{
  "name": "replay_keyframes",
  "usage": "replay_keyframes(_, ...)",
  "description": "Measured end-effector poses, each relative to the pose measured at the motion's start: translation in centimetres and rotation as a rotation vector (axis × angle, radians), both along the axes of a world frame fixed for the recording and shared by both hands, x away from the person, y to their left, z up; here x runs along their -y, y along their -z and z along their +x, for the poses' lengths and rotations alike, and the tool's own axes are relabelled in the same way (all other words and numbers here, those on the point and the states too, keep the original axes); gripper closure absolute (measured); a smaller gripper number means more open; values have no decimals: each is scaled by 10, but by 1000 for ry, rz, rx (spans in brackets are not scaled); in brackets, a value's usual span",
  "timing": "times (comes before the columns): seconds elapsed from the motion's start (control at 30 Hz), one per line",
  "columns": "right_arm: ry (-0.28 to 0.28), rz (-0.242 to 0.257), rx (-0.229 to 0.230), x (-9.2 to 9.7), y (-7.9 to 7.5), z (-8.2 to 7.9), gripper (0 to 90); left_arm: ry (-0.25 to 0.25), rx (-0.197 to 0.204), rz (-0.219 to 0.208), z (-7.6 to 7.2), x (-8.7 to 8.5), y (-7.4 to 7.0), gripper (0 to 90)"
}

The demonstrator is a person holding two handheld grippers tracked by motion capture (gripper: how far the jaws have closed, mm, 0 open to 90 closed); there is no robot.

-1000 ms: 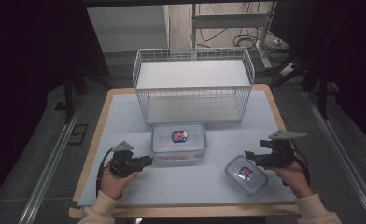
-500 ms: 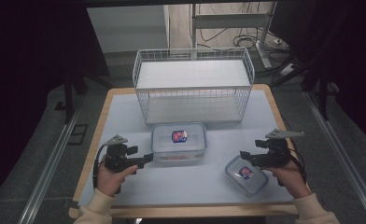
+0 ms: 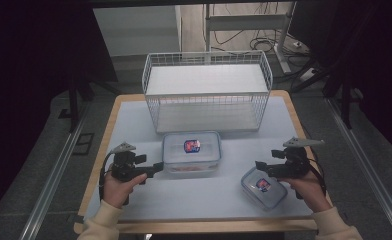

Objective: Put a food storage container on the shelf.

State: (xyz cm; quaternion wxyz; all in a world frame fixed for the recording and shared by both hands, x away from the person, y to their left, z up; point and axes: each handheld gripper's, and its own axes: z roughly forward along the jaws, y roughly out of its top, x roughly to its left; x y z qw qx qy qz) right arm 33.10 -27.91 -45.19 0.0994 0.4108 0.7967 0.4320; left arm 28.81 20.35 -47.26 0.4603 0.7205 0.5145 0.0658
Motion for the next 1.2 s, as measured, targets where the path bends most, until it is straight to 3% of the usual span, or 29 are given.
replay_keyframes(0.2,-25,4,-22,-14,-4,4,124,8,-17,-16,14,2,-4,128)
replay_keyframes(0.4,-56,38,-36,-35,-14,11,122,10,-36,-18,34,5,-10,122)
replay_keyframes(0.57,-87,44,-76,-65,-14,26,118,11,-93,-58,53,3,-3,111)
replay_keyframes(0.67,-90,49,-90,-73,-12,32,115,16,-128,-76,63,2,5,108)
replay_keyframes(0.77,-85,77,-137,-92,-4,51,114,17,-173,-130,73,3,15,108)
replay_keyframes(0.8,-85,77,-137,-92,-4,51,114,17,-173,-130,73,3,15,108)
replay_keyframes(0.83,-77,98,-170,-100,0,61,114,24,-188,-152,76,5,21,109)
replay_keyframes(0.93,-72,96,-201,-108,4,70,108,33,-199,-151,79,8,25,110)
replay_keyframes(1.0,-66,89,-226,-115,9,78,106,43,-212,-169,82,9,29,109)
replay_keyframes(1.03,-60,89,-260,-120,15,84,104,46,-224,-192,84,9,33,115)
replay_keyframes(1.2,-56,82,-322,-127,30,94,102,58,-240,-210,86,8,38,140)
